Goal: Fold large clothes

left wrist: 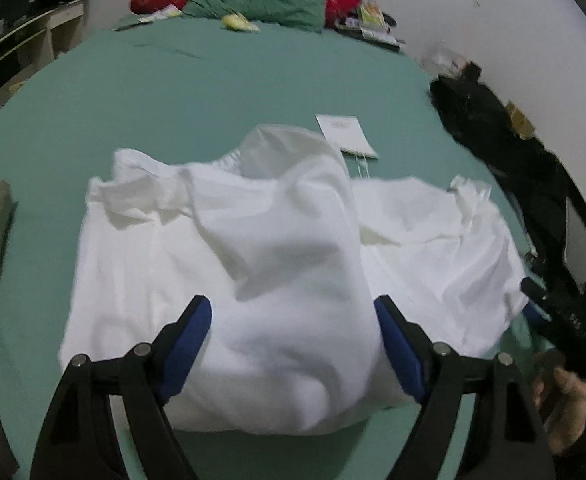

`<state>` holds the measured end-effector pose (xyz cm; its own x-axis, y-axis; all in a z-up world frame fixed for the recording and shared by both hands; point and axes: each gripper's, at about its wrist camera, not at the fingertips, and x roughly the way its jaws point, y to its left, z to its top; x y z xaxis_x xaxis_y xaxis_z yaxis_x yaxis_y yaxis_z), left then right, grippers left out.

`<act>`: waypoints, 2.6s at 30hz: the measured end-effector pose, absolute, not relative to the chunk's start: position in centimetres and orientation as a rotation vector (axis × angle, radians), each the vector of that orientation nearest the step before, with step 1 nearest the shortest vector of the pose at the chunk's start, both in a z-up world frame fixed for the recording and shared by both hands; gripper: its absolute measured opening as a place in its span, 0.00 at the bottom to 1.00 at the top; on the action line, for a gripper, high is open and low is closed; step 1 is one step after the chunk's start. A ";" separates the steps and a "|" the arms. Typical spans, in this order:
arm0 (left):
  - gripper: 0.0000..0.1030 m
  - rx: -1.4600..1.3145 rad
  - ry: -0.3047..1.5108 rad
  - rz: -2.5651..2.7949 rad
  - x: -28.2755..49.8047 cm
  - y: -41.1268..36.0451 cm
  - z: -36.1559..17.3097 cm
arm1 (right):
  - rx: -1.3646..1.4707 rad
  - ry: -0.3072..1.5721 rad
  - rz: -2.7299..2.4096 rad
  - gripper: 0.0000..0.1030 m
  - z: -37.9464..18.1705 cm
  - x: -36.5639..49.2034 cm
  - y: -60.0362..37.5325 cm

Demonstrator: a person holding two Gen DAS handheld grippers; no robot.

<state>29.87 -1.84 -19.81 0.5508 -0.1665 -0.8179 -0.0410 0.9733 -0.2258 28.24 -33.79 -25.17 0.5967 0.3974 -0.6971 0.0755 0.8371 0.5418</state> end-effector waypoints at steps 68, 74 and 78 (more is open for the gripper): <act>0.88 -0.491 0.829 -0.053 25.2 13.6 -19.6 | -0.268 0.881 0.828 0.79 -15.7 22.0 -2.1; 0.94 -0.400 0.779 -0.158 26.7 9.6 -18.2 | -0.045 0.848 0.643 0.88 -13.5 24.8 -10.7; 0.94 -0.394 0.882 -0.136 29.4 8.4 -21.2 | 0.175 0.971 0.530 0.88 -17.0 29.2 -15.1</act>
